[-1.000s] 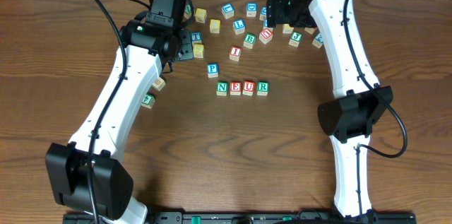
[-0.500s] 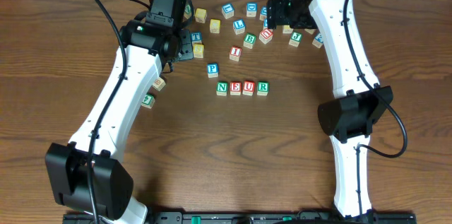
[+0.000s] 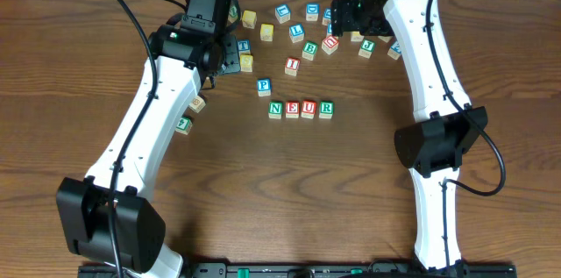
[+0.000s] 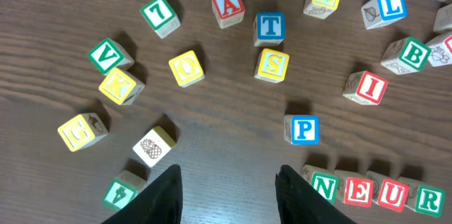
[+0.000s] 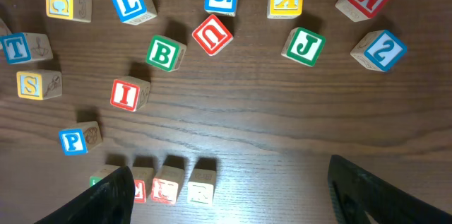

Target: Spell out NEURIPS

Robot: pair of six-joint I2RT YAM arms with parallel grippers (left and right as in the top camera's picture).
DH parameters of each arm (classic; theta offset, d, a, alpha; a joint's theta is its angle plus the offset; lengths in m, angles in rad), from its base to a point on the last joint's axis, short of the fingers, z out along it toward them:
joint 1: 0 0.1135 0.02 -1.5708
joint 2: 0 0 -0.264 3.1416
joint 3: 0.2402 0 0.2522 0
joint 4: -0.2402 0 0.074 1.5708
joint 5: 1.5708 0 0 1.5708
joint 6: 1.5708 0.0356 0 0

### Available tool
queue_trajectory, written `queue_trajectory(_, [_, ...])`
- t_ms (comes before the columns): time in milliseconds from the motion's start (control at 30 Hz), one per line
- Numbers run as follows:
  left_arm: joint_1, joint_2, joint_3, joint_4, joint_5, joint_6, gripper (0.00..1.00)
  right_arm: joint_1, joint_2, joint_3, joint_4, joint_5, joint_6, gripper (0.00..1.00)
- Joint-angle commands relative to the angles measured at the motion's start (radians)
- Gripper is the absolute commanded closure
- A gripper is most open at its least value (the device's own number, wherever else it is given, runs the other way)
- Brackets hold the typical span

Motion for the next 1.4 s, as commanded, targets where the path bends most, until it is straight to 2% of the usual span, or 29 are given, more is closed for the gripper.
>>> queue_trajectory(0, [0.003, -0.008, -0.008, 0.015, -0.009, 0.003, 0.57, 0.013, -0.013, -0.004, -0.001, 0.001, 0.002, 0.18])
queue_trajectory(800, [0.002, 0.053, -0.008, 0.083, -0.008, 0.003, 0.58, 0.013, -0.013, -0.004, 0.064, -0.001, 0.027, 0.2])
queue_trajectory(1000, [0.002, 0.053, -0.008, 0.116, -0.004, 0.002, 0.57, 0.021, -0.012, -0.024, 0.109, -0.07, 0.036, 0.21])
queue_trajectory(1133, [-0.006, 0.059, -0.008, 0.165, 0.056, 0.004, 0.58, 0.026, -0.012, -0.04, 0.111, -0.069, 0.036, 0.21])
queue_trajectory(1200, [-0.02, 0.065, -0.008, 0.192, 0.055, 0.009, 0.54, 0.024, -0.012, -0.04, 0.111, -0.069, 0.036, 0.21])
queue_trajectory(1367, [-0.08, 0.097, -0.008, 0.259, 0.056, 0.01, 0.51, 0.015, -0.012, -0.04, 0.104, -0.069, 0.036, 0.21])
